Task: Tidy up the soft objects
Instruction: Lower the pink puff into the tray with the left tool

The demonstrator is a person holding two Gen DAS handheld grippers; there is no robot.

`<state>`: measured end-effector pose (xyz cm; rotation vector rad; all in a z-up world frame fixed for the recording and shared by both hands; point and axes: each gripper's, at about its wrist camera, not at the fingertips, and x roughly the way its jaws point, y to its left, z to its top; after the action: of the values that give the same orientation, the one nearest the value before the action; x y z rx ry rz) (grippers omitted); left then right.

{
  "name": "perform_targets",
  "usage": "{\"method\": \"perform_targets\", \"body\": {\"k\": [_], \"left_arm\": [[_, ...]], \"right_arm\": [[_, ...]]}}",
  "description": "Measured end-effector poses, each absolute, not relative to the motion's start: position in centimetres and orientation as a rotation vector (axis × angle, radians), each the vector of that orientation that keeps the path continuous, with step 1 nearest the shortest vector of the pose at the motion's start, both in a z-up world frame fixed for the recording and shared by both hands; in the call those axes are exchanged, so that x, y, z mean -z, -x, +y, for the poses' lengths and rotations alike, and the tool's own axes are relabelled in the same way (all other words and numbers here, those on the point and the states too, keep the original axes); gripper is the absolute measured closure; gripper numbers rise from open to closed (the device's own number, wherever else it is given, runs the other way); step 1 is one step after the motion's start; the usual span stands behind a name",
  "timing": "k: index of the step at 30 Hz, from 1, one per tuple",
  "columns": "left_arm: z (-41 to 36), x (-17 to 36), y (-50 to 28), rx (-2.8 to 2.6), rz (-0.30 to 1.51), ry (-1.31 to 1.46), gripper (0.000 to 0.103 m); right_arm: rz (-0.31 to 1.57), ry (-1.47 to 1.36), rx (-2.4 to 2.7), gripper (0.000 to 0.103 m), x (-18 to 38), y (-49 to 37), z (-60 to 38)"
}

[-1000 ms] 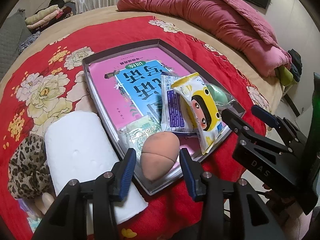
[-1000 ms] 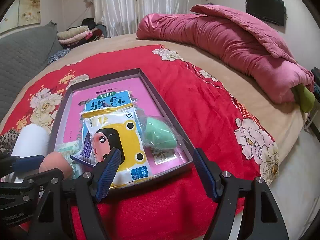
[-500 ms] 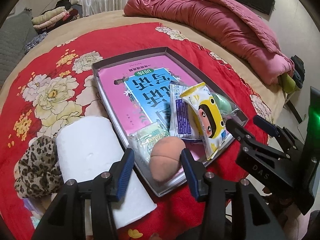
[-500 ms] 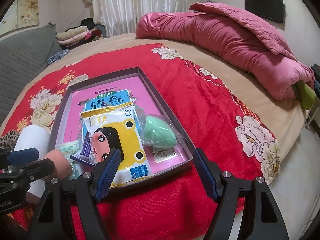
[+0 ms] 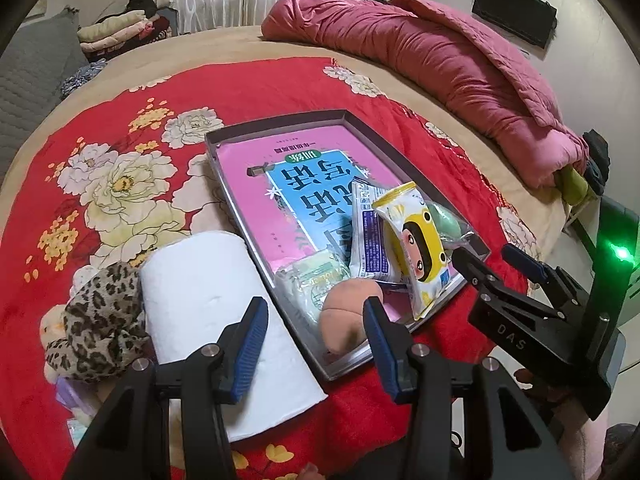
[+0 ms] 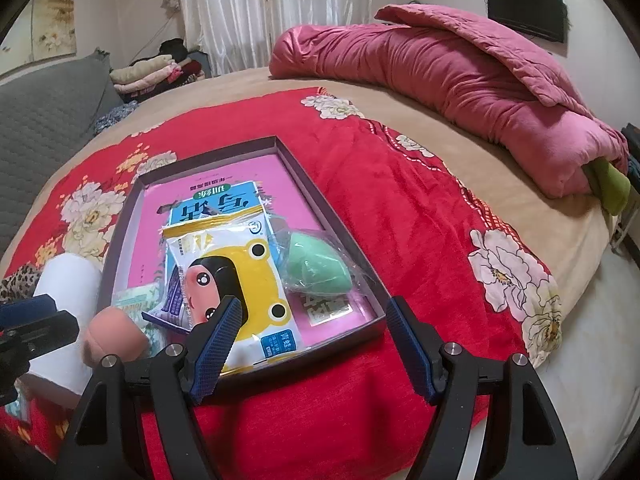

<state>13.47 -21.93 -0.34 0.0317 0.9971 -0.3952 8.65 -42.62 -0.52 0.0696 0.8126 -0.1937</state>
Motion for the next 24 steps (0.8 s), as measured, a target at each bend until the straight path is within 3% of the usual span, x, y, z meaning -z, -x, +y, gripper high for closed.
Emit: {"method": "perform_targets", "body": {"k": [24], "left_arm": [[-17.7,-2.1,-10.2,0.338,0.951,0.025,0.053]], "right_arm": [[0.733,0.035,0.146,0.027,-3.1,-7.3,-37.9]]}}
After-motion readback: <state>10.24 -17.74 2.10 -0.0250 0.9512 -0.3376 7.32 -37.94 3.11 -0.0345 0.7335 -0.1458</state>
